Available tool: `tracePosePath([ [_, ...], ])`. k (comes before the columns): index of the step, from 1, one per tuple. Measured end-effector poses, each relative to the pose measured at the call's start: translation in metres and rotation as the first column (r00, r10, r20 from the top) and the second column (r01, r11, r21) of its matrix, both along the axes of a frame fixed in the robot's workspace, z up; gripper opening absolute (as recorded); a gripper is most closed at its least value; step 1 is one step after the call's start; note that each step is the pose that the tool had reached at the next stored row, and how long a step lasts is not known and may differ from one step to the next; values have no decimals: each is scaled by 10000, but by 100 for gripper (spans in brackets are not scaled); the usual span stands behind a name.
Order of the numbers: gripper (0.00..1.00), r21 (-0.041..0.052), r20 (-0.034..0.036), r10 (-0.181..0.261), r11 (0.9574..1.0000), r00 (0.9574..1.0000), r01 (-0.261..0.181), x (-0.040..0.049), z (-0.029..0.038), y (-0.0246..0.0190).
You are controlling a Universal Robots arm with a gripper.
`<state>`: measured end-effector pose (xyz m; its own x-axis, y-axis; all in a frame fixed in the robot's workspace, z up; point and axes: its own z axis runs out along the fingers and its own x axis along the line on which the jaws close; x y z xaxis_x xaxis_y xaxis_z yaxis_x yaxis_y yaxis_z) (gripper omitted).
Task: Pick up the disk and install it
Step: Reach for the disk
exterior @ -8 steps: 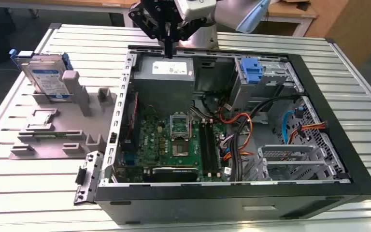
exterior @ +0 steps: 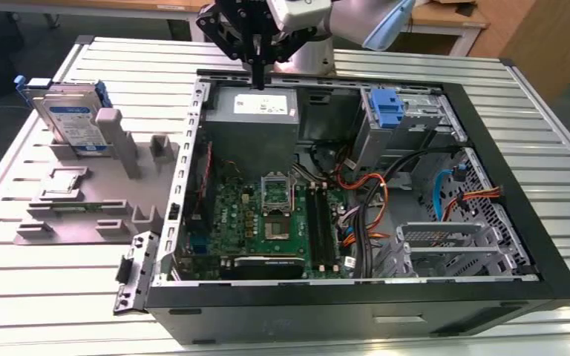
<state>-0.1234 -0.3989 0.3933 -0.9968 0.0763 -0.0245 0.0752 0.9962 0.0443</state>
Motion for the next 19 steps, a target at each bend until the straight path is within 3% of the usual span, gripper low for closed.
tracePosePath([
  [10,10,1,1,0,10000,10000,0,-155,-4,0],
  [19,10,0,0,1,10000,10000,-1,-173,-3,0],
])
